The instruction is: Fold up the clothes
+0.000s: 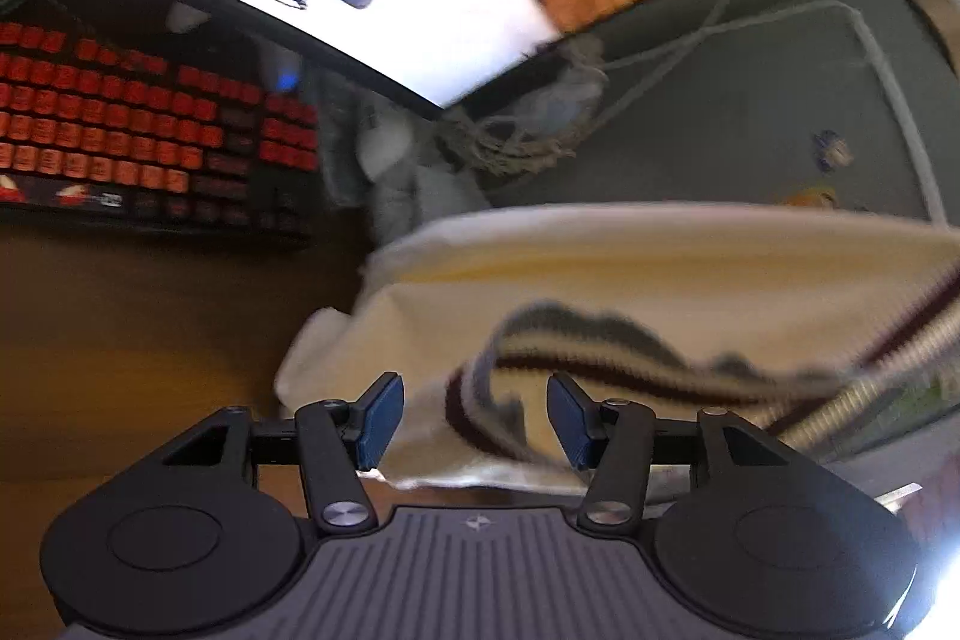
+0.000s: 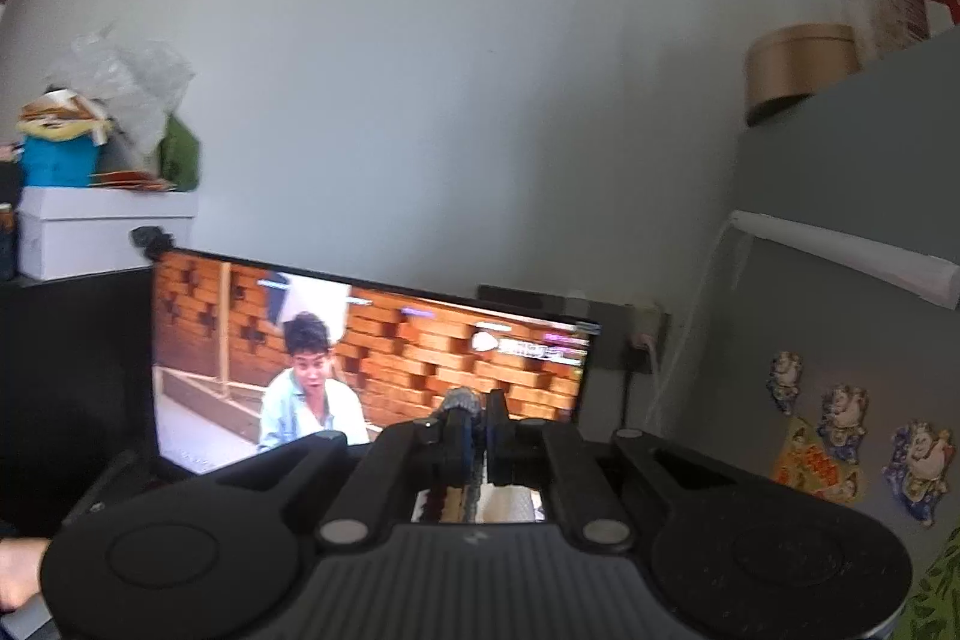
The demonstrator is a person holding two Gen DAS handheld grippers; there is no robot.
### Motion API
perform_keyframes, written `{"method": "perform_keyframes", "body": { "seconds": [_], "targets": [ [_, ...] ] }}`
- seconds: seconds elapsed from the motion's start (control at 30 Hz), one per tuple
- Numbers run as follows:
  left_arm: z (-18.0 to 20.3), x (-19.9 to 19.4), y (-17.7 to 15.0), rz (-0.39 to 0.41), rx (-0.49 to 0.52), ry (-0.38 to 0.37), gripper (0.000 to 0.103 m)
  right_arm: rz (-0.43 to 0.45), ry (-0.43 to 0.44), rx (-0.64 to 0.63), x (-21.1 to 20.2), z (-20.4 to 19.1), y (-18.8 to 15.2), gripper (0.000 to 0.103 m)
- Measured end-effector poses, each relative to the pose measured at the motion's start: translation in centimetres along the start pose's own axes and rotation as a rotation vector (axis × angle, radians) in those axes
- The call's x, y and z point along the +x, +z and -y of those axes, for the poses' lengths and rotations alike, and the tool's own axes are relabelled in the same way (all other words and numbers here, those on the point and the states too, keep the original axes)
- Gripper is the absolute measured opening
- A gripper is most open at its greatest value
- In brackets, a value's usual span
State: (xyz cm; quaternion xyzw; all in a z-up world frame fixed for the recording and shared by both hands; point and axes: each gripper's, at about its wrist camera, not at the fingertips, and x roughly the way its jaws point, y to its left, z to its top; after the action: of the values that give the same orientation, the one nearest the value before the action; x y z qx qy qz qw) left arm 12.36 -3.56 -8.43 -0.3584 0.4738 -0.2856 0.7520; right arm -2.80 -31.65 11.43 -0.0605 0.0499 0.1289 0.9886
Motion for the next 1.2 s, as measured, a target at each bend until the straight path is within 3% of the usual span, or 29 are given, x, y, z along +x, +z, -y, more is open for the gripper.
{"method": "perform_keyframes", "body": {
  "seconds": [0.1,0.17,0.27,0.37,0.57,0.6,0.87,0.93,1.03,1.2],
  "targets": [
    [-0.3,0.6,0.1,-0.035,-0.003,0.029,0.049,-0.002,0.005,-0.016,-0.7,-0.7,-0.4,0.003],
    [-0.2,1.3,-0.6,-0.097,0.033,0.054,0.034,-0.012,0.004,-0.026,-1.0,-1.0,-0.6,0.003],
    [-0.2,2.1,-2.0,-0.163,0.064,0.098,0.023,-0.025,0.005,-0.034,-1.4,-1.3,-1.0,0.003],
    [-0.6,2.4,-2.8,-0.175,0.059,0.103,0.005,-0.026,0.004,-0.038,-1.6,-1.5,-1.4,0.003],
    [1.1,1.4,-4.7,-0.163,0.217,0.158,0.002,-0.027,-0.034,-0.031,-1.4,-1.1,-1.6,0.003],
    [1.6,0.7,-4.5,-0.141,0.245,0.17,0.002,-0.023,-0.049,-0.032,-1.2,-0.8,-1.3,0.003],
    [8.8,-12.7,4.2,0.328,0.286,0.18,0.002,0.052,-0.234,0.024,2.0,2.7,3.3,0.003],
    [10.6,-16.1,6.3,0.444,0.298,0.183,0.002,0.081,-0.234,0.03,3.1,2.8,4.5,0.003],
    [15.1,-20.5,7.8,0.613,0.387,0.252,0.002,0.125,-0.233,0.039,4.6,3.0,6.3,0.003],
    [19.4,-25.0,11.0,0.767,0.424,0.303,0.002,0.199,-0.23,0.054,7.2,3.2,9.3,0.003]
  ]
}}
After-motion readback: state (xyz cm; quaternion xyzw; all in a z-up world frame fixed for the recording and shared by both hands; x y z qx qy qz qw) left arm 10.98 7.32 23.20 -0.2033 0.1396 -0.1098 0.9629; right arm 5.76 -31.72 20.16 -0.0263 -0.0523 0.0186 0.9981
